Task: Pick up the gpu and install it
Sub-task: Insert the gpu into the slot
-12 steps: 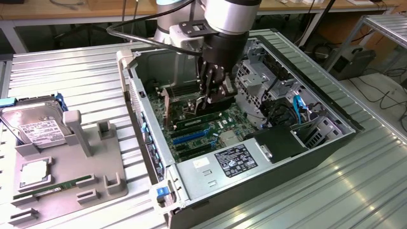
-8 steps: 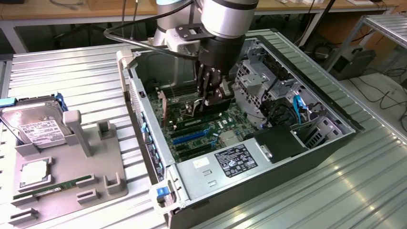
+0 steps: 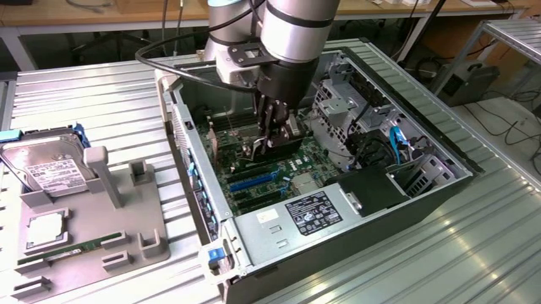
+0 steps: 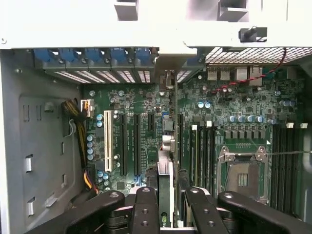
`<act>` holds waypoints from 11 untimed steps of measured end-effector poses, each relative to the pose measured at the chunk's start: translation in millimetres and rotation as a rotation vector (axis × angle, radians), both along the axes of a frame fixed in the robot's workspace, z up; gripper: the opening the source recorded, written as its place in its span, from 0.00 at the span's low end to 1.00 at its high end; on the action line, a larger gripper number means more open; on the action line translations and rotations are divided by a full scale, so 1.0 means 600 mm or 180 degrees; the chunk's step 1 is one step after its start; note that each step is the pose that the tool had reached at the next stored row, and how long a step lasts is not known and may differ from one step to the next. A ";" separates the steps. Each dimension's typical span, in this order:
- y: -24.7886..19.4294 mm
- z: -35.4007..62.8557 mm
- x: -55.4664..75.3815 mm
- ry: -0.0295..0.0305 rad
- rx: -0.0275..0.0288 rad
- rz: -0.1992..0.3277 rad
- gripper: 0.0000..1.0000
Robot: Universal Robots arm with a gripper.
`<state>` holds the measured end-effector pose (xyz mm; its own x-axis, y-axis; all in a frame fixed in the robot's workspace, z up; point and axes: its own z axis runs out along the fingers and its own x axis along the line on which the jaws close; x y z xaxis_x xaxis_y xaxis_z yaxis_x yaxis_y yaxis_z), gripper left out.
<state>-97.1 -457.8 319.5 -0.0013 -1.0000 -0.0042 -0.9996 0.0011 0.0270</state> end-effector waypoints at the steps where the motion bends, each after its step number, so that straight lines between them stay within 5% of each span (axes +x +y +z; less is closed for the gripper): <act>1: 0.0000 -0.003 0.000 0.0000 0.0000 0.0000 0.26; 11: 0.0000 -0.036 -0.004 0.0000 0.0003 0.0000 0.26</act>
